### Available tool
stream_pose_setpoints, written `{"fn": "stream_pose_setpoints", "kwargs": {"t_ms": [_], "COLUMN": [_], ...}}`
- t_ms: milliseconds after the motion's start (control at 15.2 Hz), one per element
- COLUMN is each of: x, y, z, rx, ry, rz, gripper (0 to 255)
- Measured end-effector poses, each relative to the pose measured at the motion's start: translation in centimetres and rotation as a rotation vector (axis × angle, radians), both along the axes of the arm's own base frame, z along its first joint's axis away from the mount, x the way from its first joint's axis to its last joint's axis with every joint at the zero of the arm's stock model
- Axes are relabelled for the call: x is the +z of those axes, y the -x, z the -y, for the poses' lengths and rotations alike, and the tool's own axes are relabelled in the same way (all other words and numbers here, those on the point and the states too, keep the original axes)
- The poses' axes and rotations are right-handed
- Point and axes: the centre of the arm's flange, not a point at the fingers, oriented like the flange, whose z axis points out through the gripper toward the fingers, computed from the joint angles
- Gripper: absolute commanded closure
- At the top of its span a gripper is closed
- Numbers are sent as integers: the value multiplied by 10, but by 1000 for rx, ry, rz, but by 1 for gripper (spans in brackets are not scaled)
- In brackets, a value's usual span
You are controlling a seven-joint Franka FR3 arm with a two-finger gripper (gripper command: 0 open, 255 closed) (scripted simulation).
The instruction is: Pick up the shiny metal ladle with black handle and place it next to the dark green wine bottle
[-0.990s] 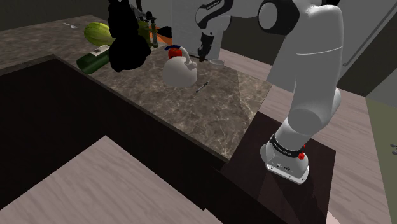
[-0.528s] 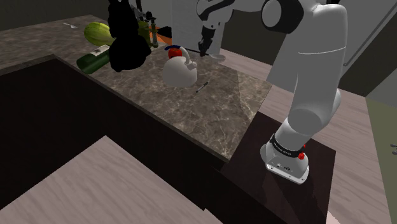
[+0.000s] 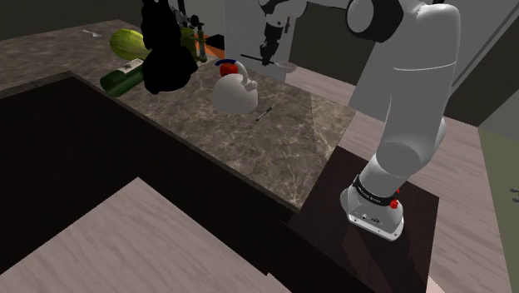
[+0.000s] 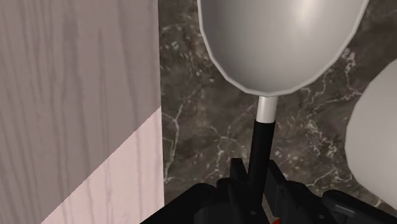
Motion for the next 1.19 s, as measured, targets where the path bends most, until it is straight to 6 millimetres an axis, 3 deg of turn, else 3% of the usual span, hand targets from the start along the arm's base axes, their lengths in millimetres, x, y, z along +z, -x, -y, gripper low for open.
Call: {"fn": "stream_pose_setpoints", "kwargs": {"t_ms": [858, 1188], "x": [66, 71], "y": [-1, -9], "z": [0, -51], "rx": [0, 1], "ry": [0, 0], "rz": [0, 0], "gripper": [255, 255]}}
